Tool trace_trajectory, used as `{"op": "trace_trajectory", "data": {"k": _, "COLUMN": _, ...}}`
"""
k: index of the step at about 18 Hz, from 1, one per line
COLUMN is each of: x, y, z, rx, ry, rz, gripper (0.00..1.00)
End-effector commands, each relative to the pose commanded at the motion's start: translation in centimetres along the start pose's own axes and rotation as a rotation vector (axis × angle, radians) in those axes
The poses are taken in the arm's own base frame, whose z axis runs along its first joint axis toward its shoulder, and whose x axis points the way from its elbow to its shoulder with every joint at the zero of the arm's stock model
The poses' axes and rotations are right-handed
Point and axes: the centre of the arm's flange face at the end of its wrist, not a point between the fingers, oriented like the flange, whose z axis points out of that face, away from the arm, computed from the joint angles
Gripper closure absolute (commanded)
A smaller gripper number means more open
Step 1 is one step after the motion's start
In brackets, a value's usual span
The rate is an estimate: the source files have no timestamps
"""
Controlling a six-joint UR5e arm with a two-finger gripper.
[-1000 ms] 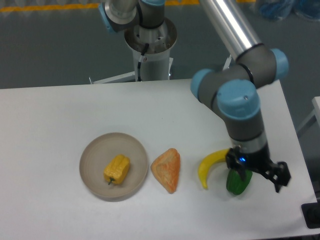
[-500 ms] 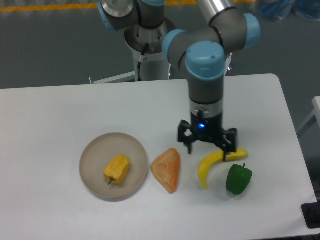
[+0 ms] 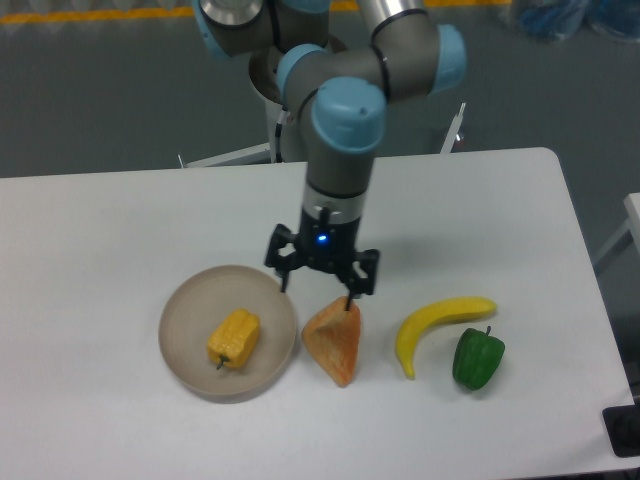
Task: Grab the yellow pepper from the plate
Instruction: 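Move the open gripper over the yellow pepper on the beige plate, then lower the gripper and close it around the yellow pepper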
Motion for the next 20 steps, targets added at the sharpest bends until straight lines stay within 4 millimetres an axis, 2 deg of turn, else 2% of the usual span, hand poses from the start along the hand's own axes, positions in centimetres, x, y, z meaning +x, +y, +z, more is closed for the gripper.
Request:
{"op": "trace_trajectory", "data": {"k": 2, "x": 1.6, "y": -0.3, "z": 3.2, "rx": -0.011, "ry": 0.009, "rz": 0.037, "gripper": 0.00}}
{"op": "trace_trajectory", "data": {"k": 5, "x": 3.1, "y": -0.9, "z": 6.3, "rx": -0.035, "ry": -0.009, "rz": 0.077, "gripper": 0.00}}
{"op": "trace_trajectory", "data": {"k": 7, "x": 3.9, "y": -1.1, "z": 7.7, "rx": -0.068, "ry": -0.024, "rz": 0.097, "gripper": 0.00}}
{"op": "trace_trajectory", "data": {"k": 12, "x": 4.8, "y": -1.1, "z": 8.5, "rx": -0.077, "ry": -0.016, "rz": 0.113, "gripper": 0.00}}
{"op": "trace_trajectory", "data": {"k": 14, "x": 4.8, "y": -1.0, "z": 9.4, "rx": -0.092, "ry": -0.014, "rz": 0.115, "gripper": 0.00}}
{"op": "trace_trajectory", "data": {"k": 20, "x": 5.0, "y": -0.9, "z": 10.0, "rx": -0.098, "ry": -0.009, "rz": 0.119, "gripper": 0.00}}
